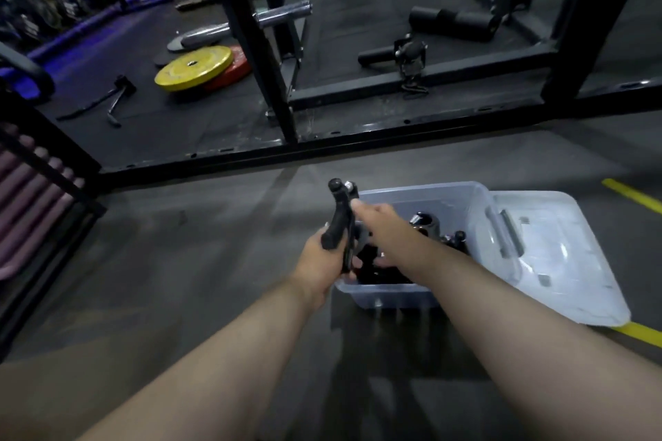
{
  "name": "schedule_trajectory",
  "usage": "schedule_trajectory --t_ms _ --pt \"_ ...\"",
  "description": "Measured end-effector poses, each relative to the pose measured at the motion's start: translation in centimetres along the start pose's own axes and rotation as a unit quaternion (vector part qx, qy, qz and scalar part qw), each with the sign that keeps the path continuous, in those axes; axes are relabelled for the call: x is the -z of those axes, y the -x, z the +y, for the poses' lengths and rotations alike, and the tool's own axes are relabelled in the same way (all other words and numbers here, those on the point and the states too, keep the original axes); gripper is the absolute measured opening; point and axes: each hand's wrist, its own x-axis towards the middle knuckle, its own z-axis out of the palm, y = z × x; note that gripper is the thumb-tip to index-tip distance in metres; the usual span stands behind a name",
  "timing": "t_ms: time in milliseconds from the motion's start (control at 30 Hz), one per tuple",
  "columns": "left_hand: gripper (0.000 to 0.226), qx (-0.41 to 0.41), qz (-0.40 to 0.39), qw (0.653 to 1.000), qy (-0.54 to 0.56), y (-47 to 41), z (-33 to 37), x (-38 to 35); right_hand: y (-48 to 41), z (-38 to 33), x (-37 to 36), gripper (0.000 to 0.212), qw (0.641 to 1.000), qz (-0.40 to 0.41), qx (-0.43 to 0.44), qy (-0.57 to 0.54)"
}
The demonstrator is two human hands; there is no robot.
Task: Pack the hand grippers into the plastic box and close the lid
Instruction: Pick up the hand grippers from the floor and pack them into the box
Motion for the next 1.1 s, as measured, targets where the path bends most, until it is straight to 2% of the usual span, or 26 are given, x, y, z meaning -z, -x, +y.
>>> schedule_trajectory --t_ms 67,167,267,300,367,467,533,600,733,833,933,1000,1100 --pt "0.011 -0.025 -0.022 0.994 -0.106 0.1 0.7 -2.3 -0.2 -0.2 -0.4 0.057 0.999 -0.005 -0.031 -0.01" --pt "0.025 -0.062 -0.07 0.973 -0.212 -0.4 1.3 -4.8 -0.6 -0.2 1.7 0.025 0.995 0.093 -0.036 -0.001" --pt "0.029 -0.108 -0.119 0.954 -0.252 -1.3 1.7 -6.3 -0.9 0.1 5.2 0.009 0.987 0.111 -0.055 -0.1" --pt "0.031 -0.127 -0.112 0.946 -0.278 -1.9 1.5 -6.5 -1.0 0.2 6.5 0.008 0.983 0.115 -0.058 -0.132" --pt "0.032 -0.172 -0.045 0.922 -0.343 -3.4 0.5 -6.3 -1.4 0.7 9.1 0.006 0.978 0.146 -0.058 -0.137" --pt "0.038 -0.21 0.032 0.883 -0.418 -4.9 -0.6 -5.1 -1.7 2.5 12.4 0.021 0.977 0.2 -0.071 0.022" --pt "0.044 -0.228 0.033 0.842 -0.489 -5.3 -1.2 -4.2 -1.8 4.0 13.1 0.037 0.969 0.198 -0.103 0.107" --pt "0.047 -0.221 0.017 0.818 -0.53 -5.5 -2.1 -3.7 -2.6 5.8 13.1 0.055 0.96 0.193 -0.149 0.138" --pt "0.049 -0.19 -0.009 0.794 -0.577 -6.2 -3.9 -2.9 -3.9 8.0 12.4 0.059 0.922 0.222 -0.174 0.264" --pt "0.05 -0.196 -0.021 0.786 -0.585 -6.6 -5.0 -2.6 -4.4 8.4 12.0 0.06 0.89 0.182 -0.208 0.363" --pt "0.057 -0.21 -0.008 0.787 -0.58 -6.5 -5.9 -2.5 -4.9 8.7 11.7 0.055 0.883 0.168 -0.236 0.371" --pt "0.067 -0.216 -0.001 0.794 -0.568 -6.3 -6.3 -2.5 -5.2 9.0 11.6 0.047 0.885 0.175 -0.216 0.373" --pt "0.064 -0.208 0.006 0.799 -0.565 -6.2 -6.4 -2.6 -5.2 9.6 11.3 0.044 0.874 0.197 -0.219 0.386"
